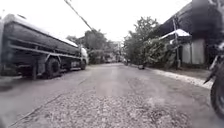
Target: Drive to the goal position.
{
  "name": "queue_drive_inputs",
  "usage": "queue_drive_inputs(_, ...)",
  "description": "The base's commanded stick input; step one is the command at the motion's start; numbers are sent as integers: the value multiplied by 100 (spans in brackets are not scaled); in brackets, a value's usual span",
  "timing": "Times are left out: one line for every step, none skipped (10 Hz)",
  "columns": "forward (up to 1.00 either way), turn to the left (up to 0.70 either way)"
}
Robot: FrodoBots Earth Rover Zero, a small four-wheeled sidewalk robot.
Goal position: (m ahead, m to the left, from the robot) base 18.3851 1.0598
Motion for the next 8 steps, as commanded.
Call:
queue_drive_inputs(100,0)
queue_drive_inputs(100,0)
queue_drive_inputs(100,0)
queue_drive_inputs(100,0)
queue_drive_inputs(100,0)
queue_drive_inputs(100,0)
queue_drive_inputs(100,0)
queue_drive_inputs(100,0)
